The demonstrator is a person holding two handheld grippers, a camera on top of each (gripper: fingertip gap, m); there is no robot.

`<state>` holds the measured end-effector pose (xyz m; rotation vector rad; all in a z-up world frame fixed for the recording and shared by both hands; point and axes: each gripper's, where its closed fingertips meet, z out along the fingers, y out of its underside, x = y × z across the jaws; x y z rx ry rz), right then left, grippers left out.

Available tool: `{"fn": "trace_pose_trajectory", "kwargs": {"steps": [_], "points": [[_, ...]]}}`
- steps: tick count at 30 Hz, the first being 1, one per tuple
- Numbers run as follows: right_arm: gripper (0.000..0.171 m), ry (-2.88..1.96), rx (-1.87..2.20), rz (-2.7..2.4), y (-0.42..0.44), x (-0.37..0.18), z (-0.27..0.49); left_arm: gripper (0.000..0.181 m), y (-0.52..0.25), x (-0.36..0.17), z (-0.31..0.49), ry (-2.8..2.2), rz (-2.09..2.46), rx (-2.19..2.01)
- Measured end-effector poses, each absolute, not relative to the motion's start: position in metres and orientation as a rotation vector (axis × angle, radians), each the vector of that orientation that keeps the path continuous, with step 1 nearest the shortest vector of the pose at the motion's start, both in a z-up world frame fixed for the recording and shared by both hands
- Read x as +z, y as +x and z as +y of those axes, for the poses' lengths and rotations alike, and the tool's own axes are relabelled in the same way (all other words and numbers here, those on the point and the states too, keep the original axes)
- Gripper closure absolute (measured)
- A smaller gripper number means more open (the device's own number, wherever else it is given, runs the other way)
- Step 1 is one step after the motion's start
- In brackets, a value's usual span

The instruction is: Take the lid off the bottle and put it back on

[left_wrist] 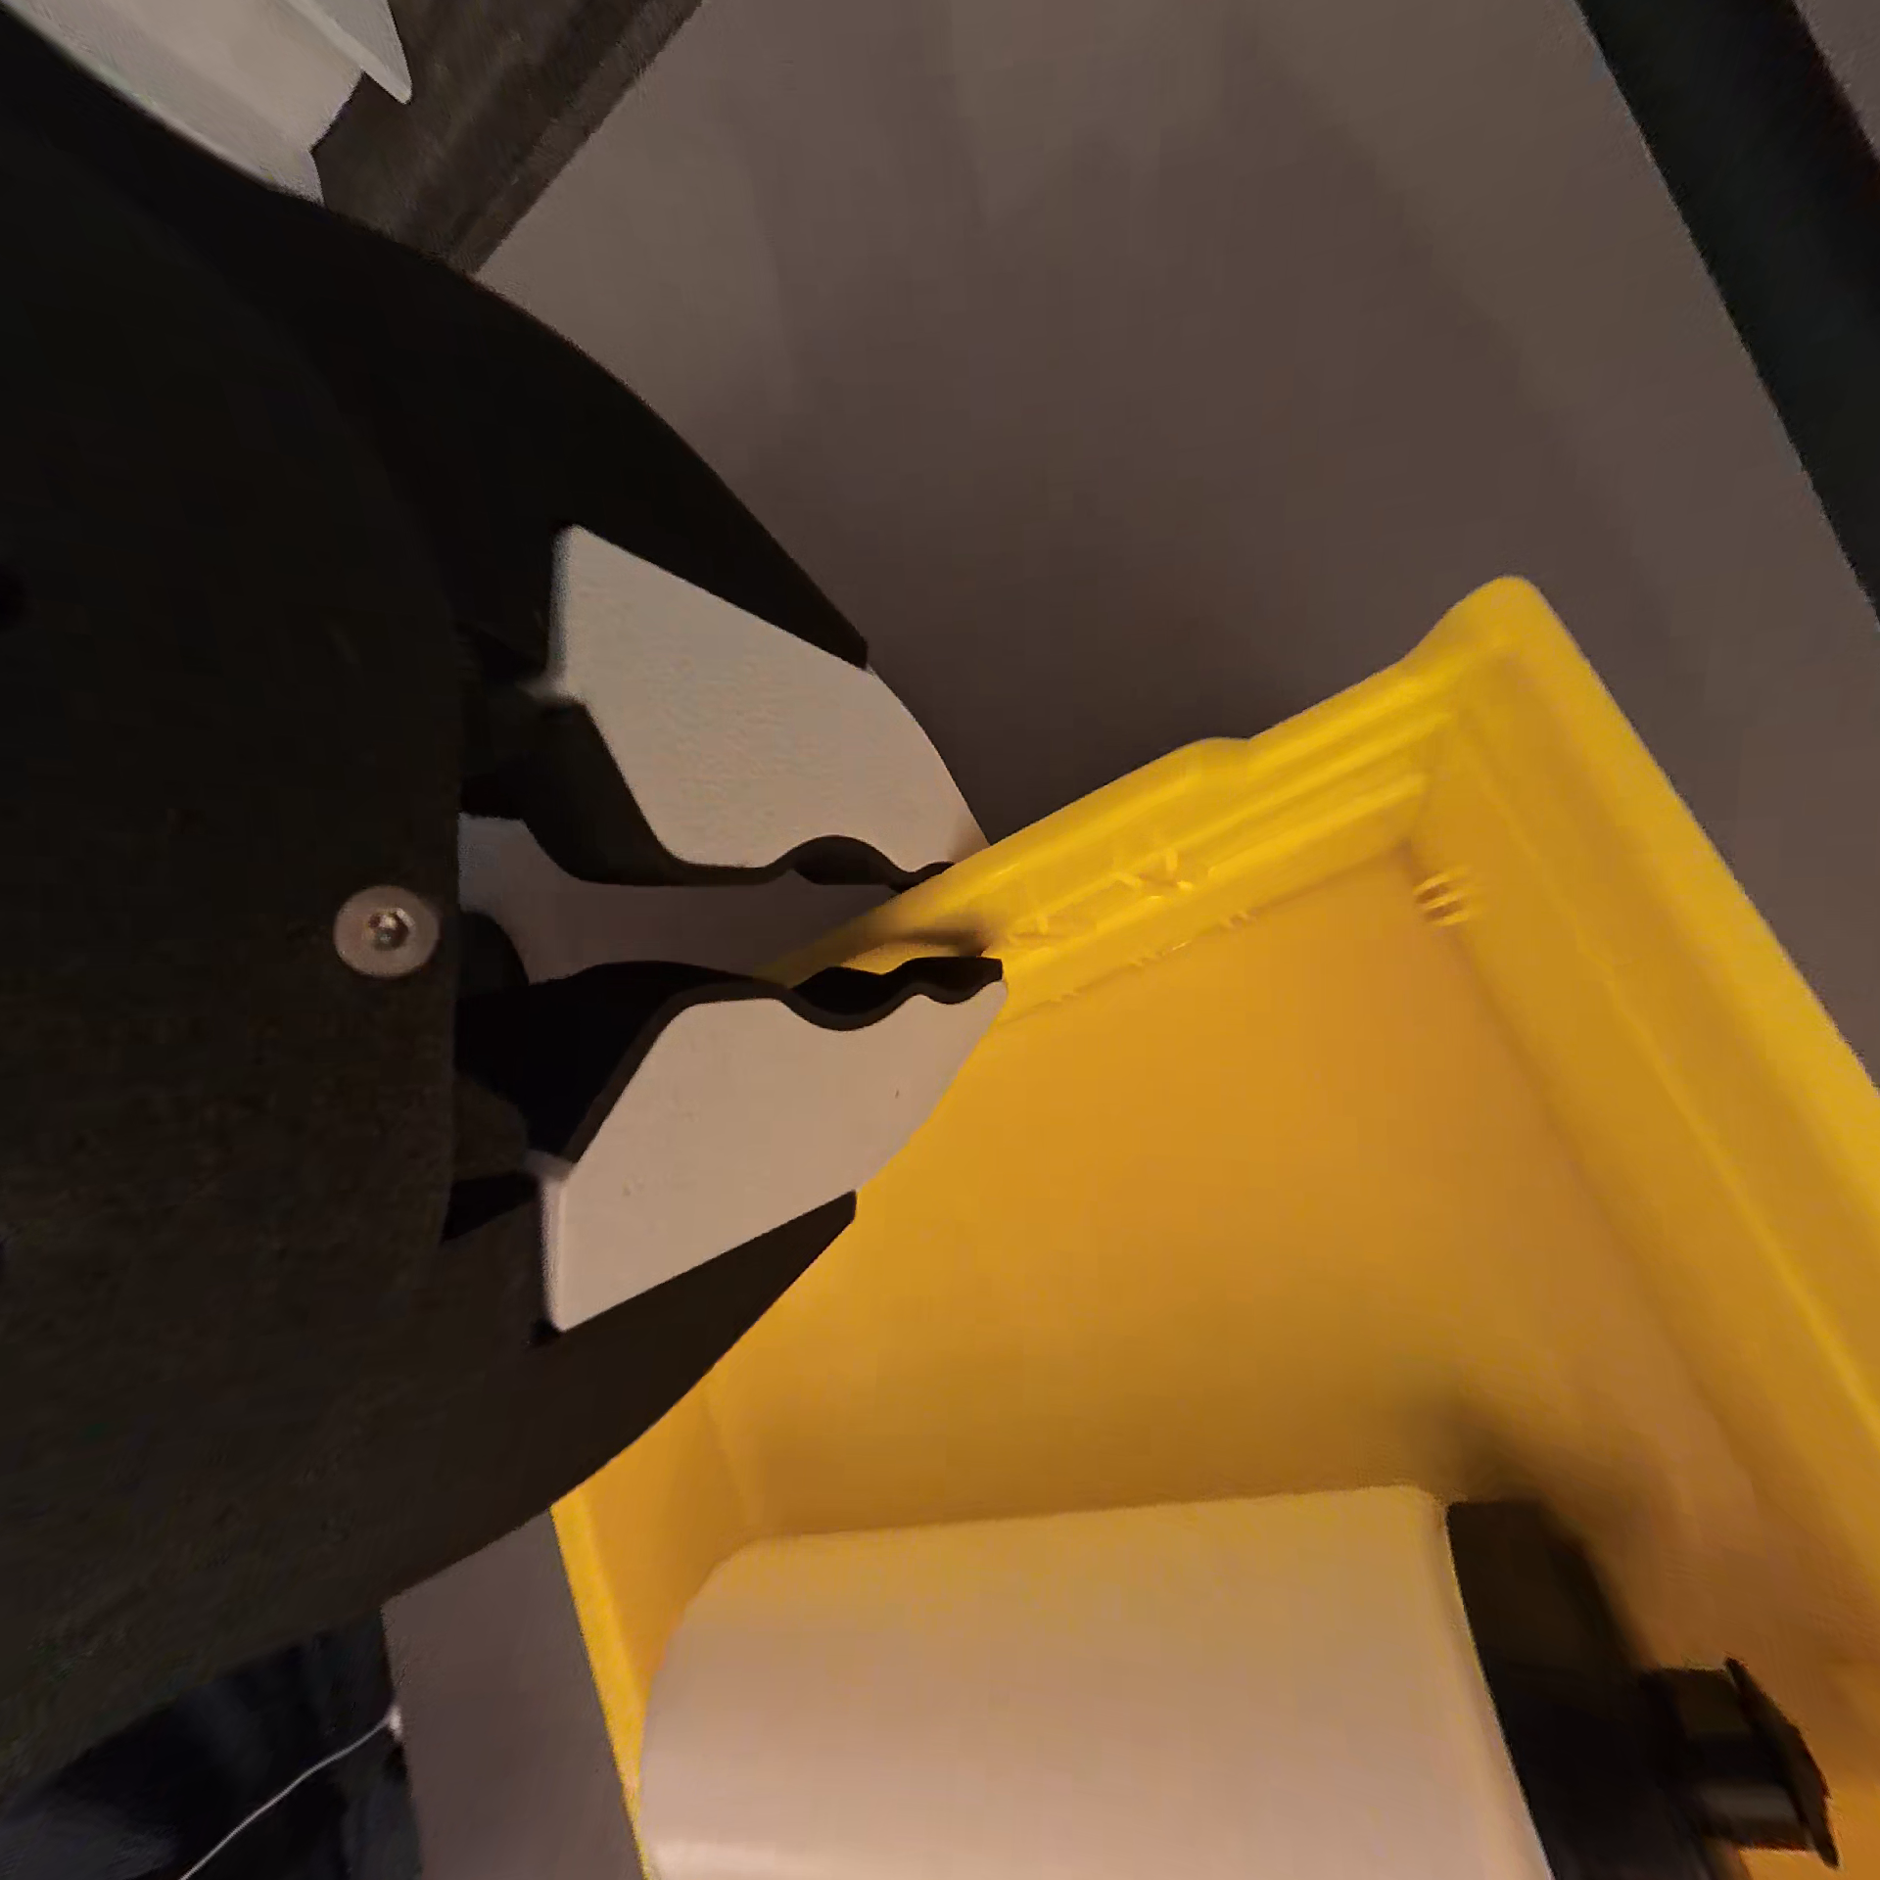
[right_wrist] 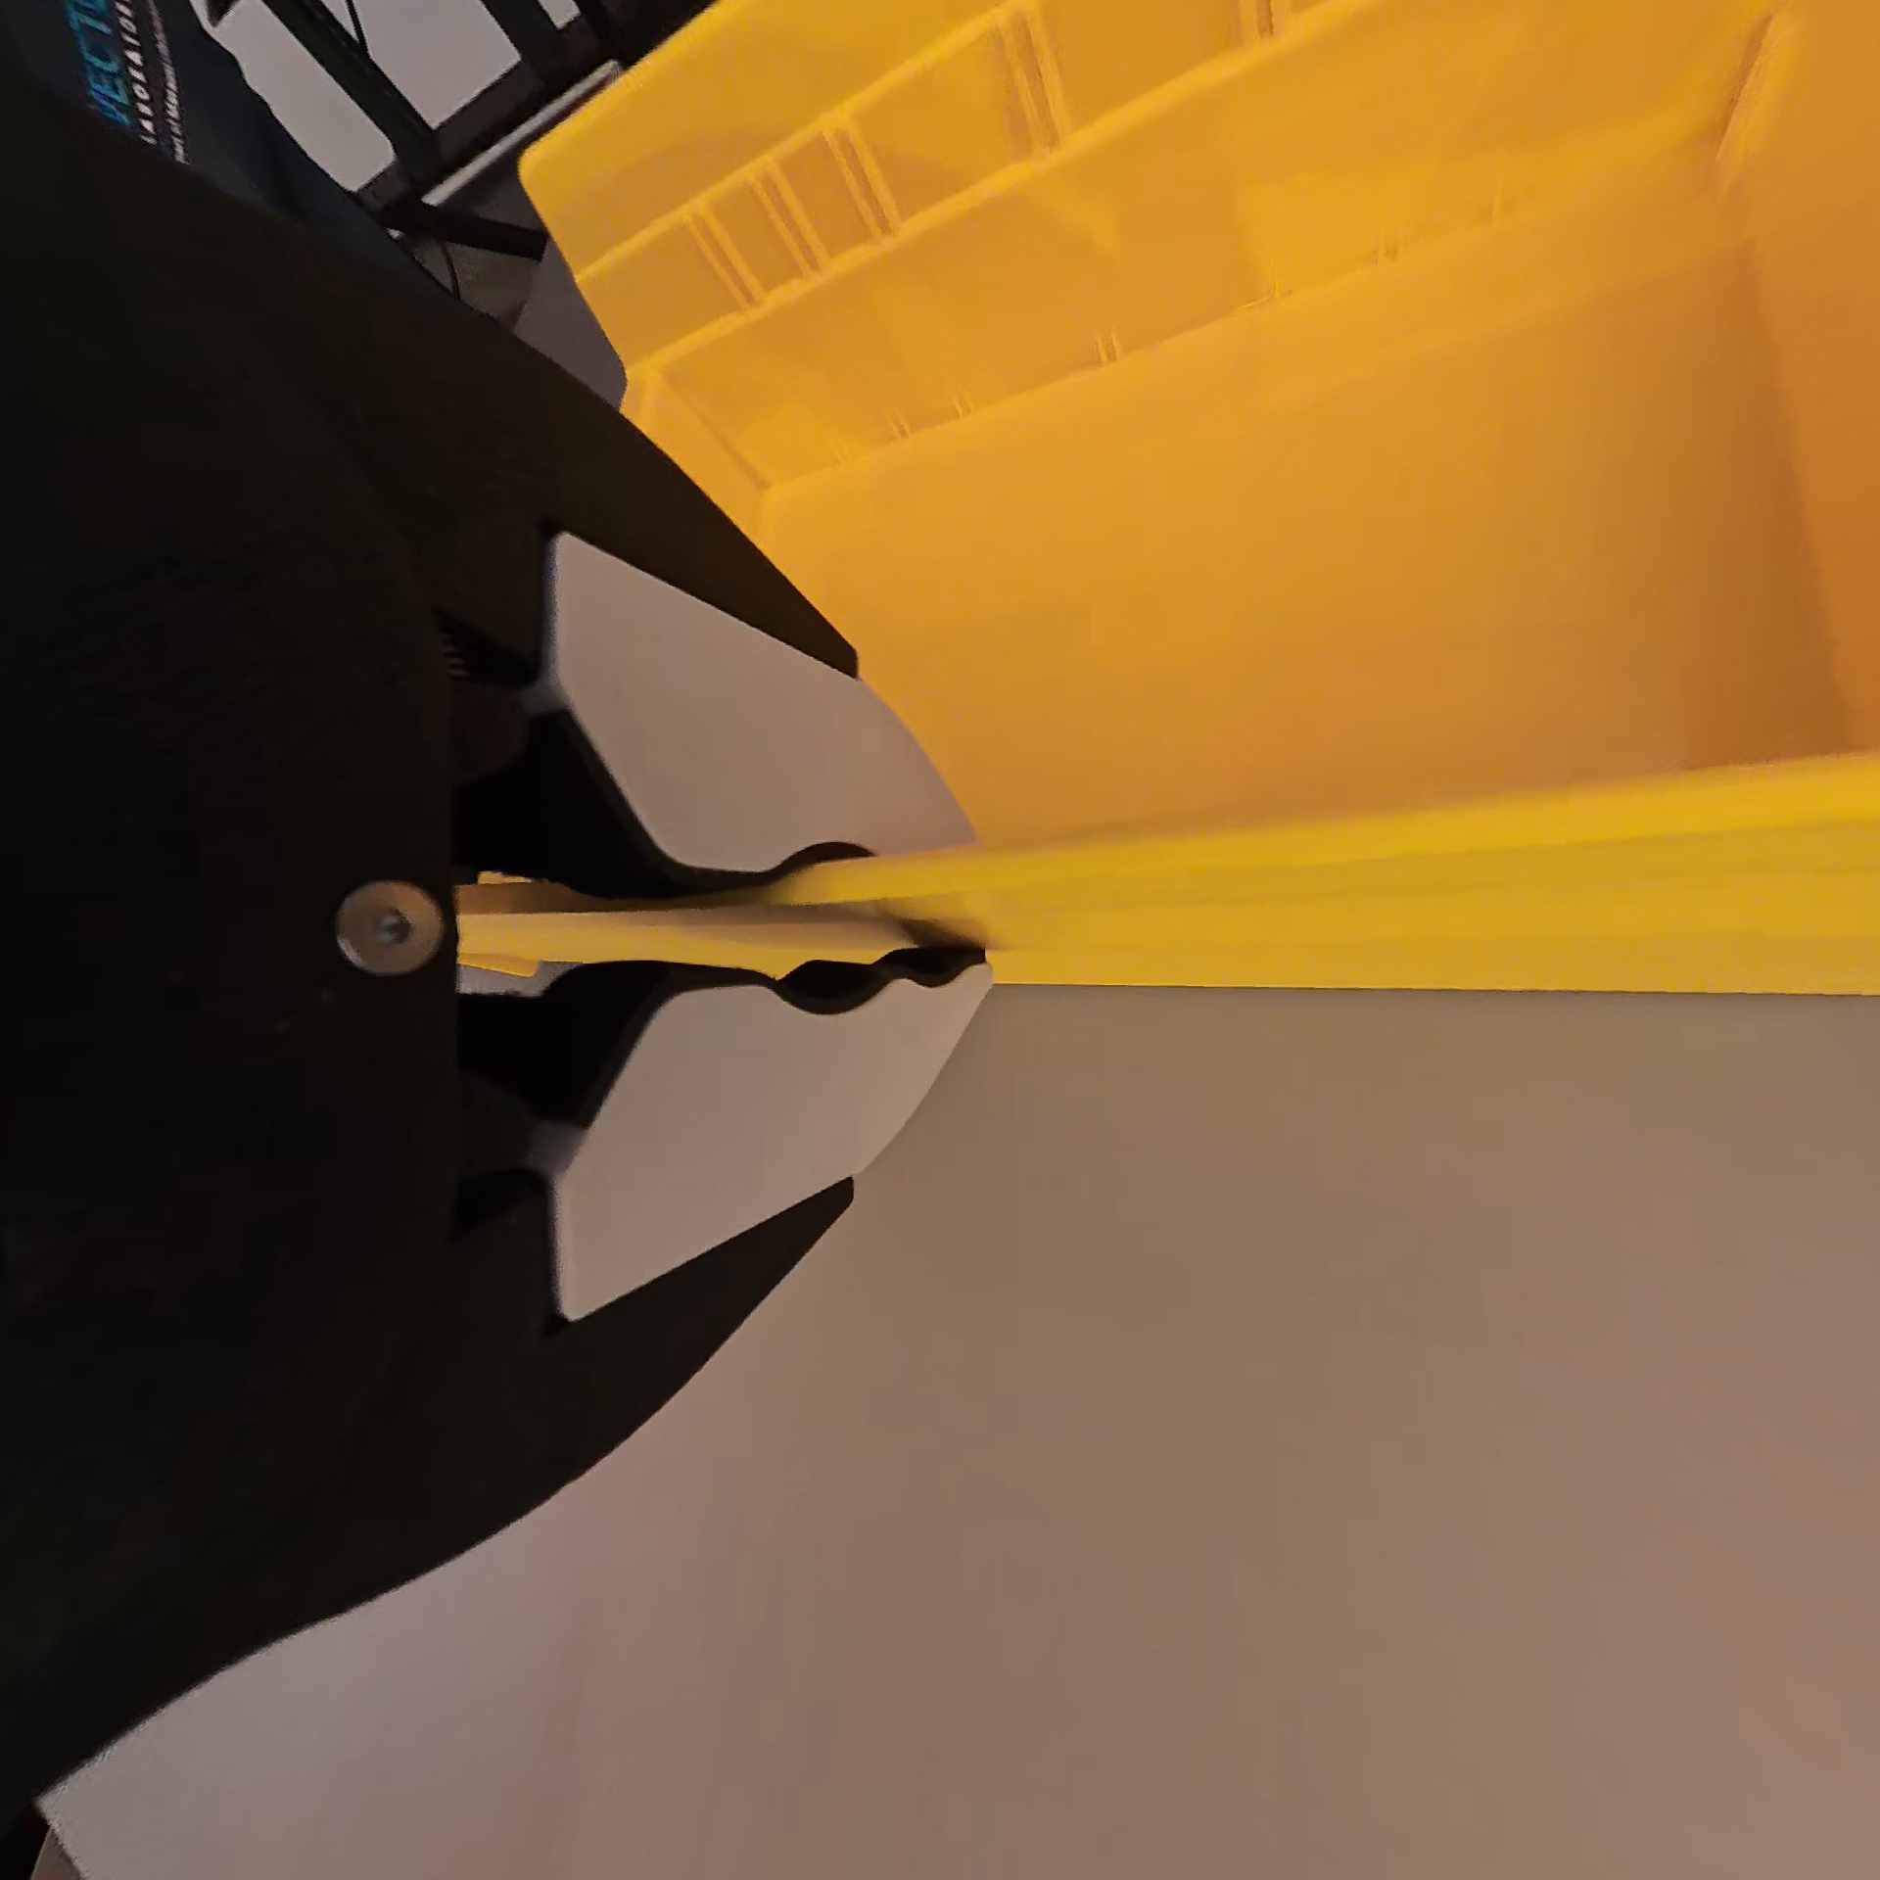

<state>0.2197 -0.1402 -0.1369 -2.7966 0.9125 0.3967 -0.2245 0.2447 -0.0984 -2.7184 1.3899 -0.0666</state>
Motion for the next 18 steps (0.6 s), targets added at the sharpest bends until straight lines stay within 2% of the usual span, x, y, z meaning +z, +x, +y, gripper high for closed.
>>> {"fn": "trace_pose_trajectory", "kwargs": {"steps": [18], "points": [[0.164, -2.836, 0.381, 0.940, 0.186, -0.136, -0.131, 0.168, -0.292, -0.097, 0.307, -2.631, 1.251, 0.060]]}}
